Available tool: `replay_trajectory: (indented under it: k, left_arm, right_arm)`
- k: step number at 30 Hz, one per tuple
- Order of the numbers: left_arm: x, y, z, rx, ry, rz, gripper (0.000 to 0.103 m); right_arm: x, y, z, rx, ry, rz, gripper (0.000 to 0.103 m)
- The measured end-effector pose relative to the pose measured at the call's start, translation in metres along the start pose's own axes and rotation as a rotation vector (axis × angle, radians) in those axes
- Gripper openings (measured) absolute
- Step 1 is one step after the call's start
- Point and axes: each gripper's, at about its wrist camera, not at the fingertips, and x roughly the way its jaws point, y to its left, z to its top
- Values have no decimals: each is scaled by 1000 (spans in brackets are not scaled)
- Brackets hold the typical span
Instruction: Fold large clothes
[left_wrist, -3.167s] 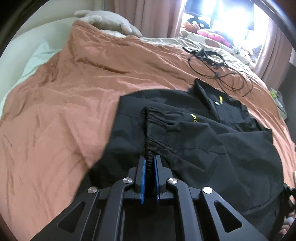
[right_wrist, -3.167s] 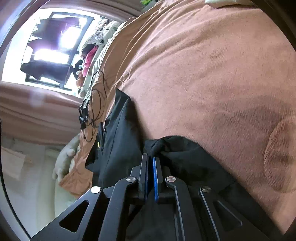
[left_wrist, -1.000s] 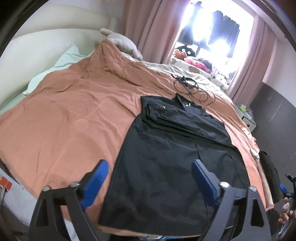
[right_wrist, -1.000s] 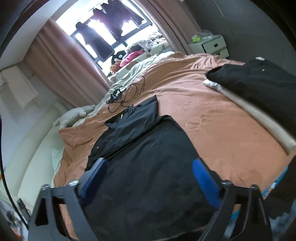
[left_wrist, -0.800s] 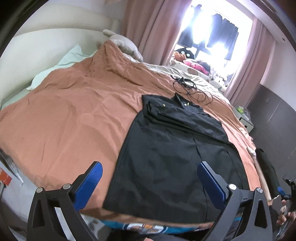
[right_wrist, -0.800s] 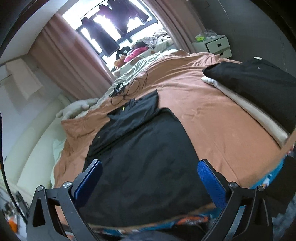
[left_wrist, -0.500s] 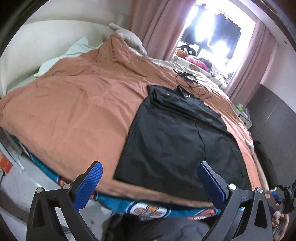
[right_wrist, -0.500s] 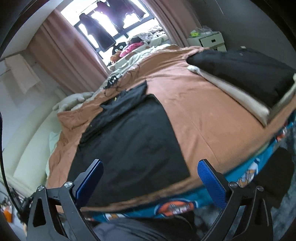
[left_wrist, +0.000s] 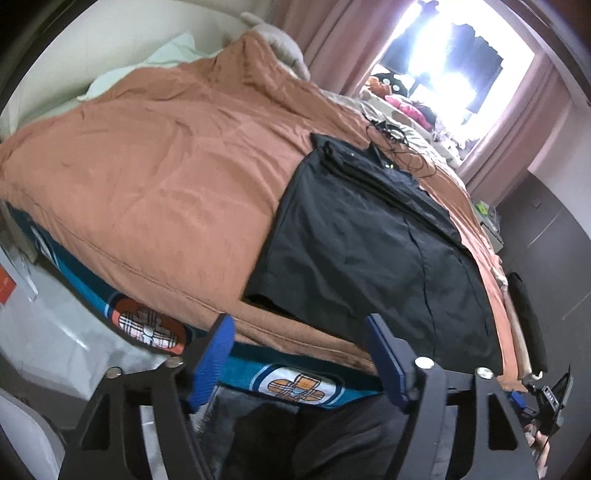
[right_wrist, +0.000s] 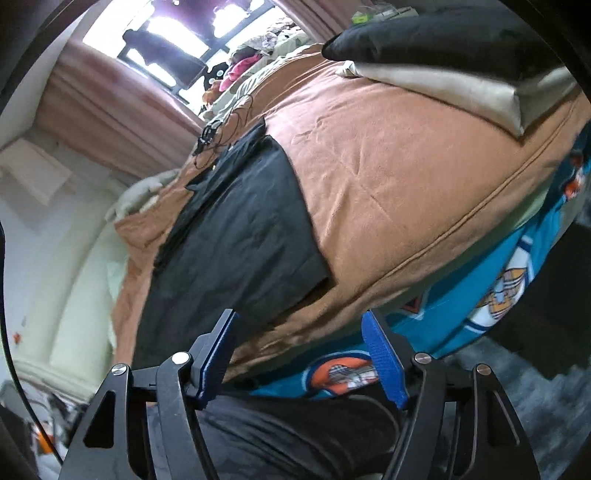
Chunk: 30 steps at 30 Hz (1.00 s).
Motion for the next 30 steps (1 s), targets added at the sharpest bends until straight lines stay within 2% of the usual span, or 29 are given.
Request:
replay_trajectory:
  k: [3,6,9,16,19,24,27,30]
  left_arm:
    - [12,5,1,-28,14,-12,60]
    - [28,11,6,-60,28,-16,56]
    - [46,18,12,-94,45,-13,50]
    - [86,35,22,-129,84,29,48]
    - [98,44,25,-158,105,16,48]
    - [104,51,31,-195,110,-27,48]
    - [105,55,29,-255,115,-90,48]
    - [103,57,21,-320,126,-178,48]
  right_arm:
    - [11,-1,4,5,13,11,70]
    - [25,-1,8,9,25,24,69]
    - [36,-3,13,13,32,33,63]
    - [55,-9,26,39,19,47,61]
    - [65,-8,32,43,21,55,61]
    - [74,-15,41,108,8,100,61]
    - [76,-21,40,141,11,134,61]
    - [75,-26,34,178,38,214,61]
